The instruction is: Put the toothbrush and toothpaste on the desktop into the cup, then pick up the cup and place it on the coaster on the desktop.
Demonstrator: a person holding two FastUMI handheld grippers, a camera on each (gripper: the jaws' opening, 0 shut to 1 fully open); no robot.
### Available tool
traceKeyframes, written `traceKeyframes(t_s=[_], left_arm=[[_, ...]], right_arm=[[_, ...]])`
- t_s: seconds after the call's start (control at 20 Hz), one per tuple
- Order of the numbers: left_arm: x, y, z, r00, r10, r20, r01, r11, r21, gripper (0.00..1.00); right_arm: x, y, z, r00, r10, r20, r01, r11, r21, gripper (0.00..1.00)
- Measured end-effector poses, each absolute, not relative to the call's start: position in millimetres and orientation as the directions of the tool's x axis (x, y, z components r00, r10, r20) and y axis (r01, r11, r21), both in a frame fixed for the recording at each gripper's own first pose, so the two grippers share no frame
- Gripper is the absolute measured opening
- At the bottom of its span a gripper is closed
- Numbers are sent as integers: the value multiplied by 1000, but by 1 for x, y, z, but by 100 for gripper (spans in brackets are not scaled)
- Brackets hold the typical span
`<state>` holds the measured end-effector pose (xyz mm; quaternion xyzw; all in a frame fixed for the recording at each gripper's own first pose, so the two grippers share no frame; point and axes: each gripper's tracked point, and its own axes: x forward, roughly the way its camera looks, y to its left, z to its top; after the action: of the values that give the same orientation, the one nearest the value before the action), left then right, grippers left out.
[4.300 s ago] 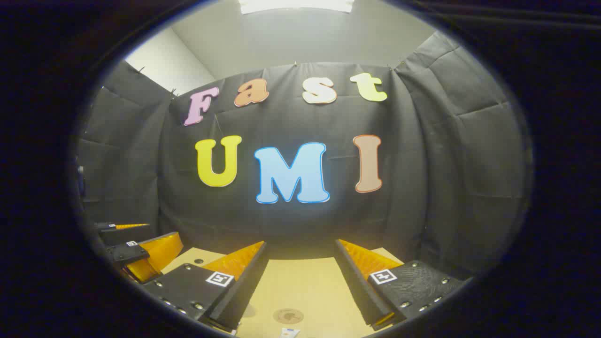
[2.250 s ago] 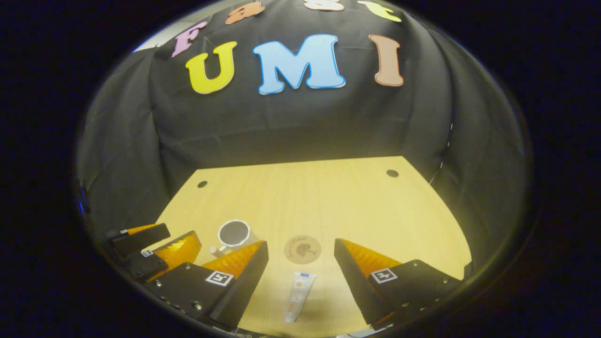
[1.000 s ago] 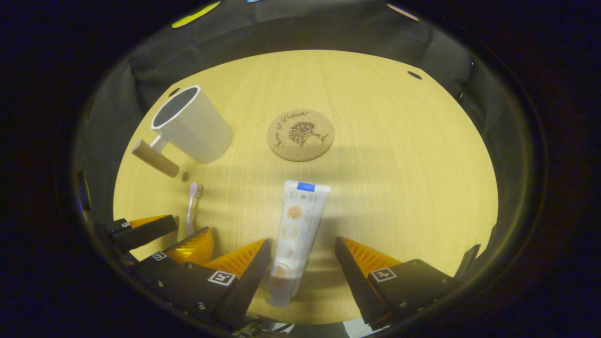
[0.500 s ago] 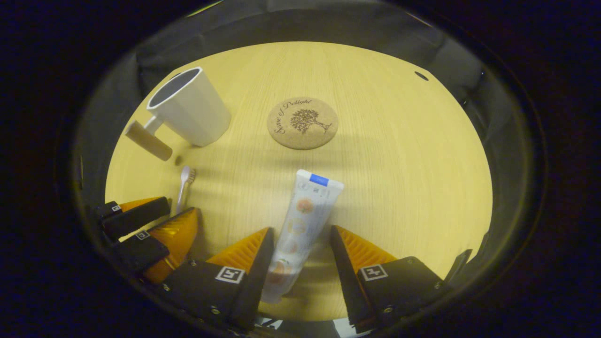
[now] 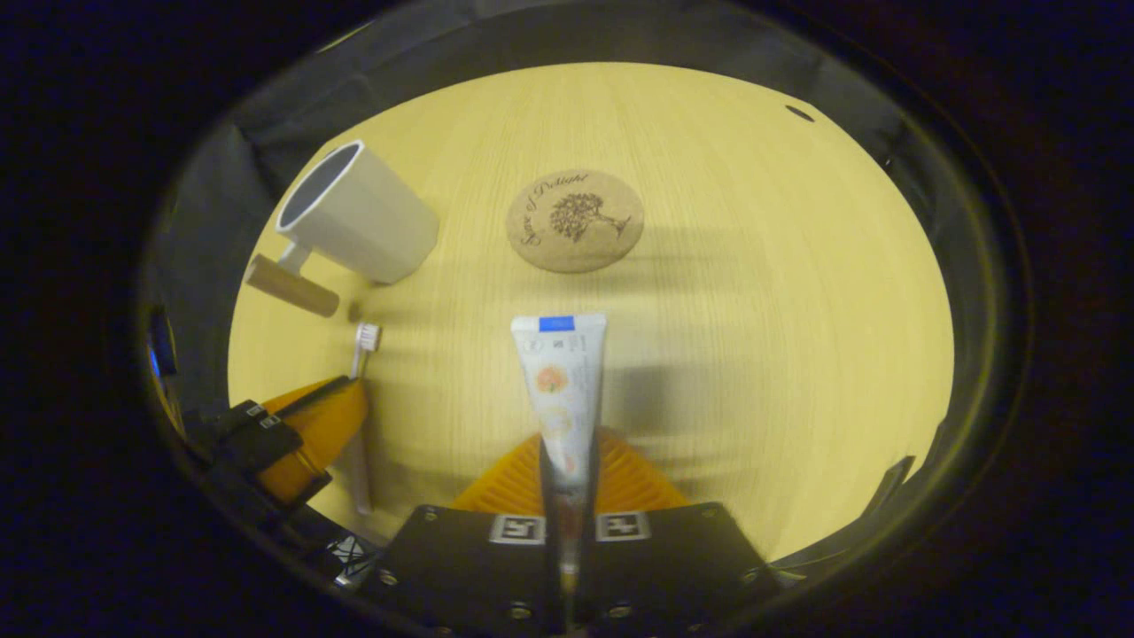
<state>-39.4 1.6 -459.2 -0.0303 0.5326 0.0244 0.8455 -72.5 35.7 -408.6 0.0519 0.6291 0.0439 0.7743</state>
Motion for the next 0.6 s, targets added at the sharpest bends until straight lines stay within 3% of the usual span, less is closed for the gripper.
traceKeyframes(t_s=[0.25,0.6], left_arm=[[-42,0,-456,420,-22,-907,-75,995,-59,7],[-35,-18,-406,487,-80,-870,-44,992,-116,7]], right_arm=[[-69,35,-411,218,143,-965,2,989,147,6],[-70,36,-410,228,150,-962,-10,988,152,5]])
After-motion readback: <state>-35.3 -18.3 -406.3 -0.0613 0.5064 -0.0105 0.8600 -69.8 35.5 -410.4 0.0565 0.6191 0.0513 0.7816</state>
